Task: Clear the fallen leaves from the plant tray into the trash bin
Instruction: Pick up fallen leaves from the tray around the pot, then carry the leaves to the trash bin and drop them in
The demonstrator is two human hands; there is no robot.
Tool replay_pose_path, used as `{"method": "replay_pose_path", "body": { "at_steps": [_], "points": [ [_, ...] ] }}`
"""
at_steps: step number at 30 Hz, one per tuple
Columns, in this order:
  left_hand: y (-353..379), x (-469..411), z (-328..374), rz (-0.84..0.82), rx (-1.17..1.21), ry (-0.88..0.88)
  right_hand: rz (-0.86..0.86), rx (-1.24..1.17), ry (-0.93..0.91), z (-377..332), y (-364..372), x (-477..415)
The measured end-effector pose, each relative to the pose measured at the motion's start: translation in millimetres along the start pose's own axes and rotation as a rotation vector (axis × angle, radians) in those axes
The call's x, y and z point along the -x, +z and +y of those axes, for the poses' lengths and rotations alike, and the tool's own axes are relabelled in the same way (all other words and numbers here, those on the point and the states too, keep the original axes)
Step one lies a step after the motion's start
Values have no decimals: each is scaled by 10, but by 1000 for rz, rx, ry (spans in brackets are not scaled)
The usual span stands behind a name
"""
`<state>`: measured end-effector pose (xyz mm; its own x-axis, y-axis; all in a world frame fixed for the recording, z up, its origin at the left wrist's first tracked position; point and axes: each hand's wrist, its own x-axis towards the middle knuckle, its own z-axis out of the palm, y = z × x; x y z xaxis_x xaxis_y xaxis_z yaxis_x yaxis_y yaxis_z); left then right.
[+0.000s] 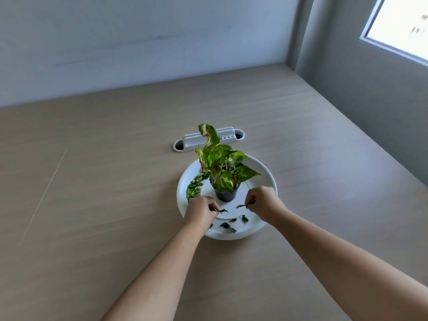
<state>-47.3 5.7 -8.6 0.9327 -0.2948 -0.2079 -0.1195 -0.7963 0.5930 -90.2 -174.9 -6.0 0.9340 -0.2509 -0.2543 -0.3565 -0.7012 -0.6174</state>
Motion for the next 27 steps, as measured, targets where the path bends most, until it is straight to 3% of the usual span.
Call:
{"method": "replay_pose_path", "body": {
  "at_steps": [6, 12, 21, 27],
  "points": [
    [144, 136, 245, 28, 157, 4, 166, -200, 103, 227, -271, 246],
    [598, 368, 1102, -49, 209, 132, 332, -365, 231, 872, -910, 760],
    [2364, 1383, 3465, -375, 132, 507, 669, -348, 509, 3028, -2309, 2789],
    [3745, 2439, 4575, -619, -63, 783, 887, -370, 830, 4408, -2566, 4404]
  ]
}}
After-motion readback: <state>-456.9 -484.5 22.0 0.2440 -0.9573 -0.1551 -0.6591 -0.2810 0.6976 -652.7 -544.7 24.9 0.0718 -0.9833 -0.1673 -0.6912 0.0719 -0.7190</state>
